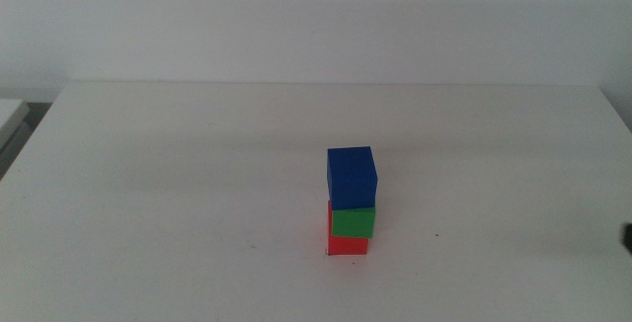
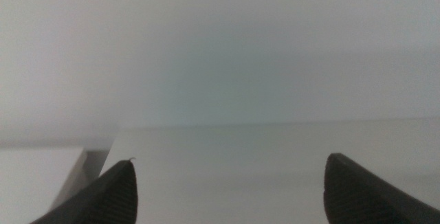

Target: Stack red cubes first, then green, then blue cubes in a specific spot.

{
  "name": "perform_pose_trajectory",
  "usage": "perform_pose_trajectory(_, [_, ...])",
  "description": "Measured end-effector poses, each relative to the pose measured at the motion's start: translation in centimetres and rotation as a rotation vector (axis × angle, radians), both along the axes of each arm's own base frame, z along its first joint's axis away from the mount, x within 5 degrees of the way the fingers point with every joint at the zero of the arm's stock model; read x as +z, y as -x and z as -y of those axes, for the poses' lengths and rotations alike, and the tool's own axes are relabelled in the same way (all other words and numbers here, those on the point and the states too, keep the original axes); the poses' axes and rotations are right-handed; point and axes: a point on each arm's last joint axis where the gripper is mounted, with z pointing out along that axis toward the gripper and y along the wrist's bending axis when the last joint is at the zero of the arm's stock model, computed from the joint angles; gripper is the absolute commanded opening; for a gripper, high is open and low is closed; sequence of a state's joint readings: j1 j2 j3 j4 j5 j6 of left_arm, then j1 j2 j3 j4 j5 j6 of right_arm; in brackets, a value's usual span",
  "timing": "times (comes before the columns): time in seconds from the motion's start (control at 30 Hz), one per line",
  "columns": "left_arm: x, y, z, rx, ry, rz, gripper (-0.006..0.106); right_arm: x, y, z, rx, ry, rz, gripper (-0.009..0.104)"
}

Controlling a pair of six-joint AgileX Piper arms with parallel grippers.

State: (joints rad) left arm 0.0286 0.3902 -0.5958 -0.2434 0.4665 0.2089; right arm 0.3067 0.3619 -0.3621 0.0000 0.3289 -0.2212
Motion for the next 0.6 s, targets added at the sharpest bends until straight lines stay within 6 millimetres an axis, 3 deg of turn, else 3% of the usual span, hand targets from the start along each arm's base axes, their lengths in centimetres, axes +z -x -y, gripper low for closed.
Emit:
perform_pose_trajectory(0.17, [-7.4,1.4,-0.2,0.023,-0.014,-0.024,0.091,-4.5,1.9,1.9,-0.198,-0.025,0.12,0.088])
perform_pose_trajectory(0.3, [-11.2,2.2,-0.2,0.03,-0.019,-0.021,0.091,-6.7,2.7,2.4,-0.276,-0.017,0.152,0.088])
perform_pose_trajectory(0.5, [-14.9,2.2,-0.4,0.049,-0.018,-0.002,0.091,-8.5,2.6,2.7,-0.318,-0.008,0.115,0.088])
perform_pose_trajectory(0.6, [-15.2,2.1,-0.5,0.056,-0.019,0.013,0.091,-8.6,2.6,2.7,-0.321,-0.011,0.121,0.088])
